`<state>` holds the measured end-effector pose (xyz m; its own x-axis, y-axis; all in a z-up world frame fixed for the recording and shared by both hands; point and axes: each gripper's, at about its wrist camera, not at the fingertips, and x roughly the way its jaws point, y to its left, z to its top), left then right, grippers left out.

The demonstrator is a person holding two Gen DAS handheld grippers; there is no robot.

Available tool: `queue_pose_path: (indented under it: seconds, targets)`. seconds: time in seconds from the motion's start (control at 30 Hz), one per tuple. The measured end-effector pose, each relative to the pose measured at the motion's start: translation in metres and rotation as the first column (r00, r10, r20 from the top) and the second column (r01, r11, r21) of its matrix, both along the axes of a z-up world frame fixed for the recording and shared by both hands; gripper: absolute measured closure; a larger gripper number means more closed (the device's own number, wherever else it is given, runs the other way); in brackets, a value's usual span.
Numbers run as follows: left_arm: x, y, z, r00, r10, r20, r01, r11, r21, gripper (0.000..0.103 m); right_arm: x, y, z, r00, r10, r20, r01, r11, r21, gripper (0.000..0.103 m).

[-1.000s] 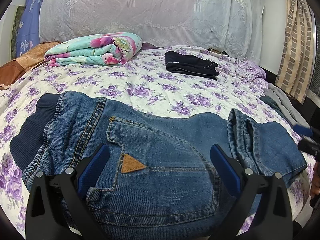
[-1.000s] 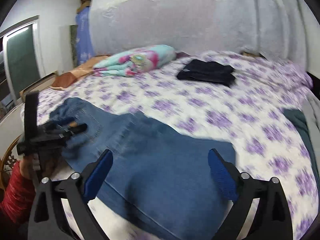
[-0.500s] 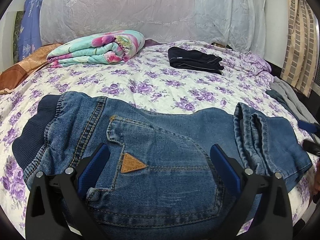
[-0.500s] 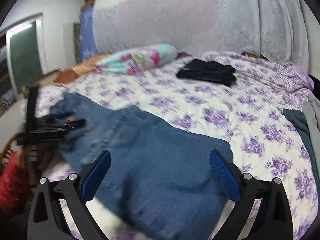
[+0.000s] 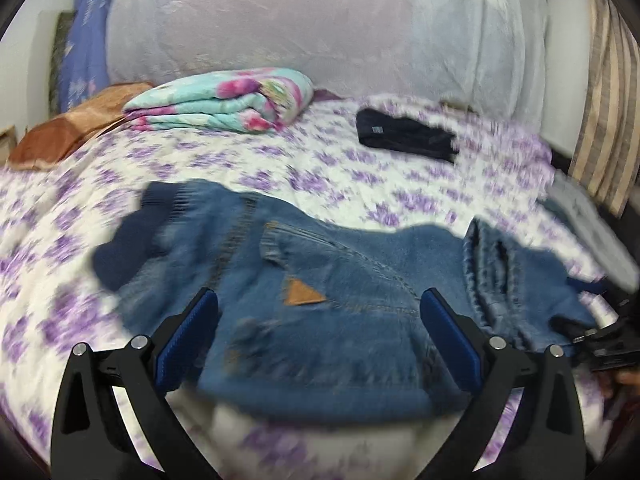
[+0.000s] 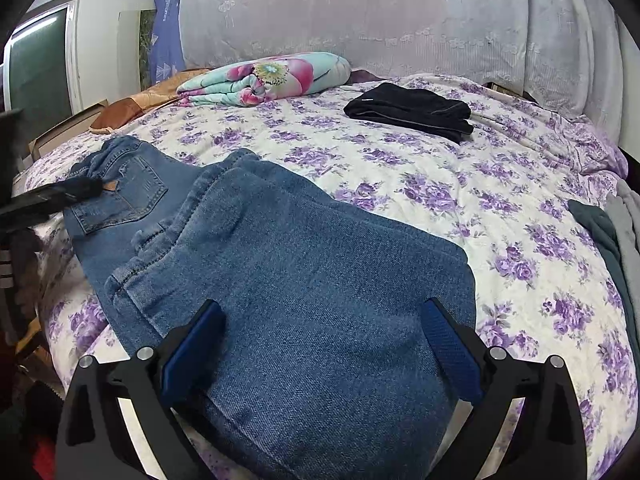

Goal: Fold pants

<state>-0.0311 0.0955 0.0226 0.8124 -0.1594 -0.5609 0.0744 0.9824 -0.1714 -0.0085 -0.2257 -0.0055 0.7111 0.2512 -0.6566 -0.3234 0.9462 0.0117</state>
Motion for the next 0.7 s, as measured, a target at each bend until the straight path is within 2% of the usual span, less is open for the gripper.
queue_pose_path:
  seconds: [0.07,0.1,0.13,0.17,0.23,0.33,0.47,0.57,0.6,0.63,0.7]
  targets:
    - [-0.009,0.024,0.005,1.000,0.030,-0.003,-0.030,0.997,-0.077,0.004,0.000,-0.001,0.002,1.000,-0.003,0.001,0.003,1.000,-0.001,0.003]
    - [-0.011,0.044,0.005,0.999,0.033,-0.024,-0.036,0.985,-0.166,0.004,0.000,-0.001,0.002,1.000,-0.001,0.001,0.001,1.000,0.000,0.003]
    - [-0.011,0.058,0.004,0.999,0.004,-0.038,-0.014,0.967,-0.256,0.005,0.000,-0.001,0.001,1.000,-0.002,0.001,0.002,1.000,-0.001,0.003]
    - [-0.012,0.075,0.000,0.999,-0.023,-0.041,0.007,0.928,-0.371,0.005,0.000,0.000,0.001,1.000,-0.001,0.001,0.001,1.000,0.000,0.003]
    - [-0.012,0.089,-0.004,0.998,-0.042,-0.038,0.020,0.889,-0.458,0.005,-0.002,0.000,0.002,1.000,-0.002,0.002,0.002,1.000,-0.001,0.003]
    - [-0.015,0.099,0.001,0.999,-0.041,-0.021,0.024,0.859,-0.511,0.005,-0.001,-0.001,0.002,1.000,0.000,0.002,0.000,1.000,0.000,0.003]
    - [-0.023,0.124,-0.002,0.994,0.087,-0.058,-0.105,0.847,-0.521,0.005,-0.002,-0.001,0.002,1.000,0.000,0.001,0.000,1.000,0.003,0.003]
    - [-0.020,0.138,-0.025,0.985,0.099,-0.143,-0.164,0.795,-0.584,0.005,-0.002,-0.001,0.002,1.000,-0.002,0.001,0.002,1.000,0.004,0.003]
    - [-0.020,0.138,-0.027,0.984,0.099,-0.145,-0.165,0.798,-0.579,0.005,-0.002,-0.002,0.003,1.000,-0.002,0.001,0.002,1.000,0.004,0.003]
    - [-0.019,0.133,-0.026,0.984,0.107,-0.140,-0.167,0.822,-0.544,0.005,-0.002,-0.001,0.002,1.000,-0.002,0.001,0.002,1.000,0.003,0.003]
    - [-0.013,0.122,-0.024,0.984,0.101,-0.147,-0.162,0.854,-0.495,0.005,-0.002,-0.001,0.002,1.000,-0.002,0.001,0.002,1.000,0.004,0.003]
